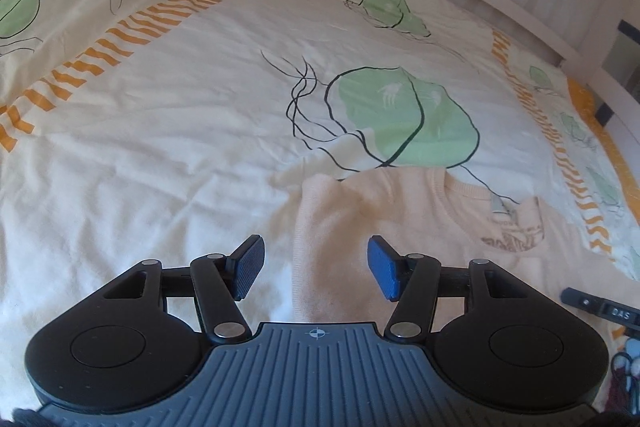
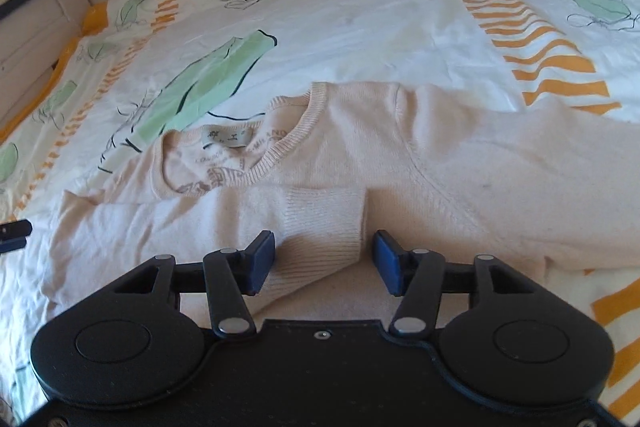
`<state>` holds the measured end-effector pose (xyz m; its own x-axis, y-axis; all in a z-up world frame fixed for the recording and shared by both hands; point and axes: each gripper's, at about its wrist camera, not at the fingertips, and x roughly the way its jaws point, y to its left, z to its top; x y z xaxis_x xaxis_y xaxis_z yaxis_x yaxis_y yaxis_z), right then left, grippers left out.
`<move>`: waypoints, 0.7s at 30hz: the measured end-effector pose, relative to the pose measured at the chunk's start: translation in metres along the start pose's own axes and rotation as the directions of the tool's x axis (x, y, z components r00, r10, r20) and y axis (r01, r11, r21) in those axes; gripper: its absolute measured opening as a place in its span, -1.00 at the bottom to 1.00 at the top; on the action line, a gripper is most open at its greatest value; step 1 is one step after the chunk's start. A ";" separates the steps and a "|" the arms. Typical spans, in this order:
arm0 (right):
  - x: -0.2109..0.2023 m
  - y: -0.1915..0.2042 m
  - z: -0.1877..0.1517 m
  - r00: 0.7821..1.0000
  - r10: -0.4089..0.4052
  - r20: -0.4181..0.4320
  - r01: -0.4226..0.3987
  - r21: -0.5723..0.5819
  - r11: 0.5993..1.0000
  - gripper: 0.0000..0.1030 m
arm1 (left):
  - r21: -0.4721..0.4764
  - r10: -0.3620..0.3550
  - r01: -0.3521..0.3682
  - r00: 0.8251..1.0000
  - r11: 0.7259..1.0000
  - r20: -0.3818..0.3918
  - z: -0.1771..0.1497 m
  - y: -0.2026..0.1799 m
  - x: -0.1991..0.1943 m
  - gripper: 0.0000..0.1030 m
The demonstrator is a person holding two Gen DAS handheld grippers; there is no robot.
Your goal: Fold small clothes
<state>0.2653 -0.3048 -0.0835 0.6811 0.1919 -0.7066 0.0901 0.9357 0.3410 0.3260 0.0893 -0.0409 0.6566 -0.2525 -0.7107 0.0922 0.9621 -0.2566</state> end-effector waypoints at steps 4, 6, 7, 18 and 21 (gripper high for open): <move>-0.015 0.024 0.018 0.997 0.079 -0.020 -0.080 -0.024 0.997 -0.56 | 0.004 -0.002 0.003 1.000 1.000 -0.001 -0.001 -0.001 -0.001 0.08; -0.035 0.040 0.035 0.993 0.121 0.011 -0.120 -0.070 0.990 -0.56 | 0.003 0.006 -0.006 1.000 1.000 -0.006 -0.002 -0.001 0.000 0.08; -0.046 0.045 0.043 0.991 0.132 0.028 -0.129 -0.080 0.988 -0.56 | 0.001 0.012 -0.012 1.000 1.000 -0.009 -0.003 0.001 0.001 0.08; -0.016 0.007 0.053 0.995 -0.096 -0.038 0.093 -0.072 0.993 -0.56 | 0.069 0.034 -0.030 0.998 0.997 -0.052 -0.012 -0.007 0.013 0.08; -0.015 0.006 0.049 0.994 -0.094 -0.046 0.091 -0.063 0.994 -0.55 | 0.080 0.042 -0.036 0.997 0.996 -0.066 -0.014 -0.007 0.017 0.08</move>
<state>0.2912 -0.3169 -0.0404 0.6352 0.1163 -0.7636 0.1058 0.9662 0.2353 0.3262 0.0774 -0.0600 0.6090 -0.2184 -0.7625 0.1281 0.9758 -0.1772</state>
